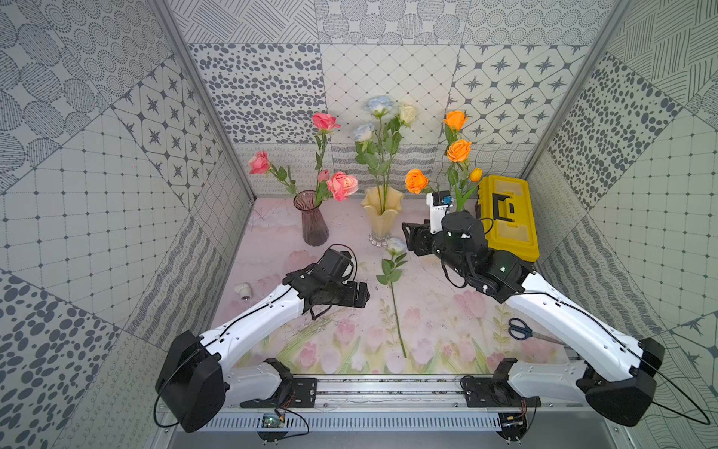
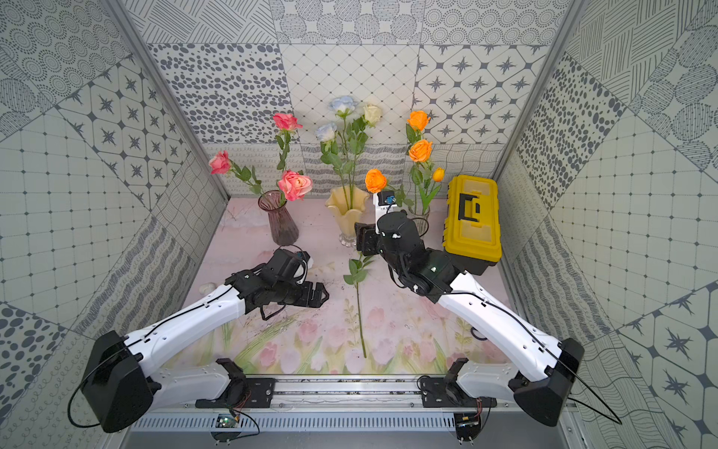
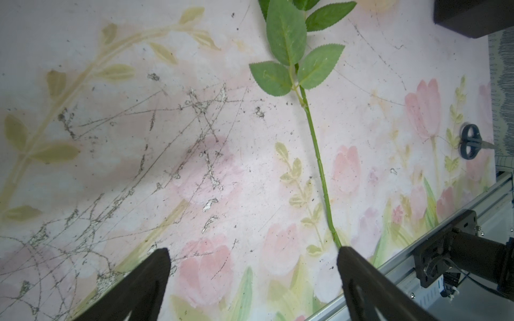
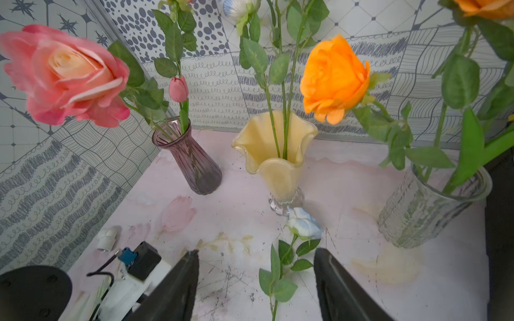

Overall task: Arrange the flowers in different vases according to their variety
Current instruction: Pick up the flower at the center of the board.

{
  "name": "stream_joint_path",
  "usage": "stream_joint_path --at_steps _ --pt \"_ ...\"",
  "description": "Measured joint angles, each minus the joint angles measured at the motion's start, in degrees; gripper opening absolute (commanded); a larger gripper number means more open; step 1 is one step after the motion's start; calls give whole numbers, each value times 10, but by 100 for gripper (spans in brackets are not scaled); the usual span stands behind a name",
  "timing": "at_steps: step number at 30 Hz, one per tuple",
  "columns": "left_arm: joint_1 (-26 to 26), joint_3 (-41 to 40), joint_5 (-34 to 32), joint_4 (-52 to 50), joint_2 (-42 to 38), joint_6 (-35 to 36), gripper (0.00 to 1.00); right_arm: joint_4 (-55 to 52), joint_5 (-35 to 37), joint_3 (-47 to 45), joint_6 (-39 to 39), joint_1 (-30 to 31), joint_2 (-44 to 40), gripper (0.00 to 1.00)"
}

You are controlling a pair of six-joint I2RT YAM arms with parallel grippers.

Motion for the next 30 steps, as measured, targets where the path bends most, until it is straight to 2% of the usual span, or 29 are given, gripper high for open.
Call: stream_joint_path --at_steps 10,21,25,30 --pt "-39 101 -38 -41 102 -49 94 -57 -80 -135 84 -40 -95 76" --pt "-97 212 -55 -78 245 -112 86 -95 -107 -264 151 -85 -200 75" --pt "-115 253 -56 -90 301 -122 81 -98 -111 -291 165 -103 -226 75" --pt "-127 298 -54 -98 365 -131 69 -103 -116 -303 174 -117 -248 75"
